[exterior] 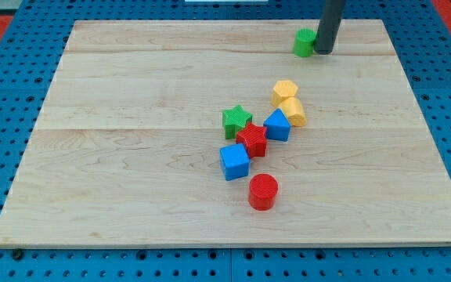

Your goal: Move green star diagonally bottom left to the green circle

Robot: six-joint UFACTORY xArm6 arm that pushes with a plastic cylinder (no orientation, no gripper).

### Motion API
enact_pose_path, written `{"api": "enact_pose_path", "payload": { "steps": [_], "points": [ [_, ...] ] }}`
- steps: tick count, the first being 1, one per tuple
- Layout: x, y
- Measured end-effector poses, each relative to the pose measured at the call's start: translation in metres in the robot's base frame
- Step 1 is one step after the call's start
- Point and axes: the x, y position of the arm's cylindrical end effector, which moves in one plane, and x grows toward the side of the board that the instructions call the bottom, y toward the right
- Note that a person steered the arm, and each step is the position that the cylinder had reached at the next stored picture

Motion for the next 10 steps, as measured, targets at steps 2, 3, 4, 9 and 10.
{"api": "enact_pose_path", "payload": {
  "steps": [2,3,4,9,10],
  "points": [
    [0.088,0.022],
    [0.188,0.02],
    [0.228,-0.024],
    [0.15,-0.19],
    [0.113,-0.192]
  ]
}}
